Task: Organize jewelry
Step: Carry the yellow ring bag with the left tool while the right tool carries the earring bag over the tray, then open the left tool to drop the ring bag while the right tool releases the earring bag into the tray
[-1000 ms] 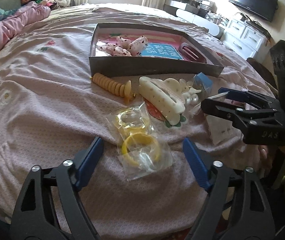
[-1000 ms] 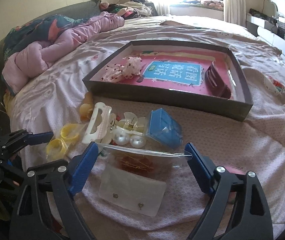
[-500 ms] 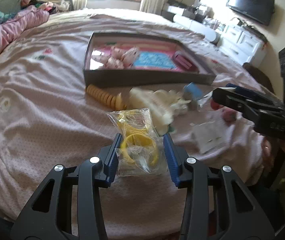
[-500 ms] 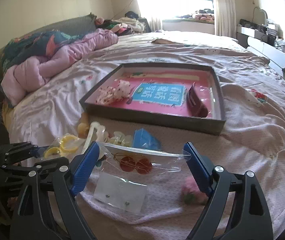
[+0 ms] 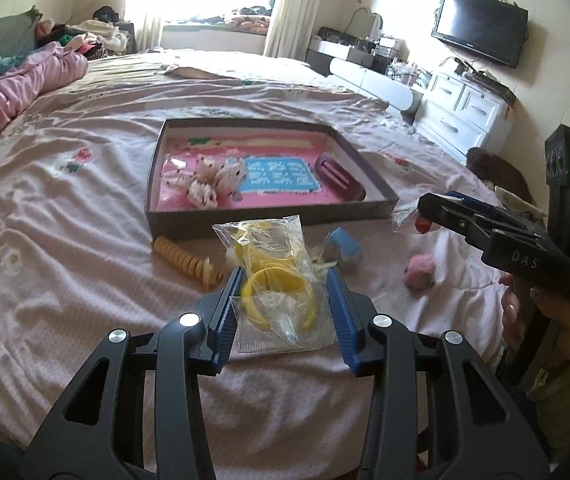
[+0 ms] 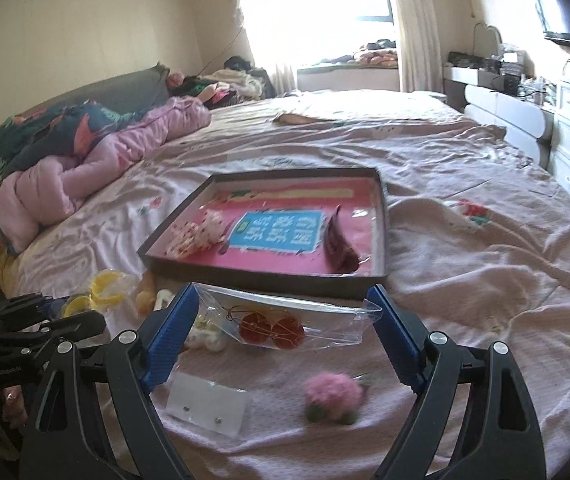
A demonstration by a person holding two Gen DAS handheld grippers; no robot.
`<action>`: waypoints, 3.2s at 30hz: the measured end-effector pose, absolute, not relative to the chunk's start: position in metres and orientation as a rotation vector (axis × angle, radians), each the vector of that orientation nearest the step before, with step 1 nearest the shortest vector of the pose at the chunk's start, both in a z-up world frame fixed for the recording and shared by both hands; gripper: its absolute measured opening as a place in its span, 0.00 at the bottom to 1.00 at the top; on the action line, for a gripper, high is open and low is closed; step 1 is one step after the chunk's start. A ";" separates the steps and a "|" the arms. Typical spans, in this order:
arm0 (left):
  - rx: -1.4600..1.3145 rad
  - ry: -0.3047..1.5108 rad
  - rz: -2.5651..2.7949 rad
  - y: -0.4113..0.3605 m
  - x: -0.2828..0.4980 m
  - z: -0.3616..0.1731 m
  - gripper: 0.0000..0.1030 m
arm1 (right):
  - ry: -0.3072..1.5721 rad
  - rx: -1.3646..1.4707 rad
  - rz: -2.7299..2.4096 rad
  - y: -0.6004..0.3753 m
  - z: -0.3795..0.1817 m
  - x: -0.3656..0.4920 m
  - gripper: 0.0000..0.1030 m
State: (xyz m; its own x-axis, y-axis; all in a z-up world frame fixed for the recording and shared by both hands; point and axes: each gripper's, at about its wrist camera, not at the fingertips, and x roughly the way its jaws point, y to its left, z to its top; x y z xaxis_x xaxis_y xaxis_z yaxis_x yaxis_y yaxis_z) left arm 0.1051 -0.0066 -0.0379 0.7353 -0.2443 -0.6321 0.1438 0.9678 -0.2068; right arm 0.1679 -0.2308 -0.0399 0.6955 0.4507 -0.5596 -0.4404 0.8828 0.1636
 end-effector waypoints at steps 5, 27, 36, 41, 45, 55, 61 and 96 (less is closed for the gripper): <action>-0.151 0.686 -0.224 -0.011 0.114 -0.028 0.33 | 0.599 0.047 0.470 -0.247 -0.032 0.172 0.81; -0.163 0.630 -0.263 -0.024 0.177 -0.006 0.33 | 0.526 0.098 0.355 -0.280 -0.006 0.197 0.81; -0.153 0.639 -0.250 -0.022 0.206 -0.012 0.33 | 0.515 0.072 0.376 -0.264 0.005 0.220 0.81; -0.134 0.644 -0.242 -0.023 0.217 -0.021 0.33 | 0.516 0.046 0.382 -0.252 0.008 0.236 0.81; -0.116 0.660 -0.233 -0.025 0.228 -0.030 0.33 | 0.518 0.036 0.382 -0.246 0.011 0.251 0.81; -0.099 0.692 -0.211 -0.019 0.245 -0.045 0.33 | 0.578 0.017 0.403 -0.221 0.000 0.298 0.81; -0.096 0.721 -0.198 -0.015 0.254 -0.059 0.33 | 0.627 0.000 0.412 -0.206 -0.013 0.323 0.81; -0.114 0.764 -0.188 -0.015 0.253 -0.061 0.57 | 0.786 -0.012 0.408 -0.190 -0.076 0.366 0.88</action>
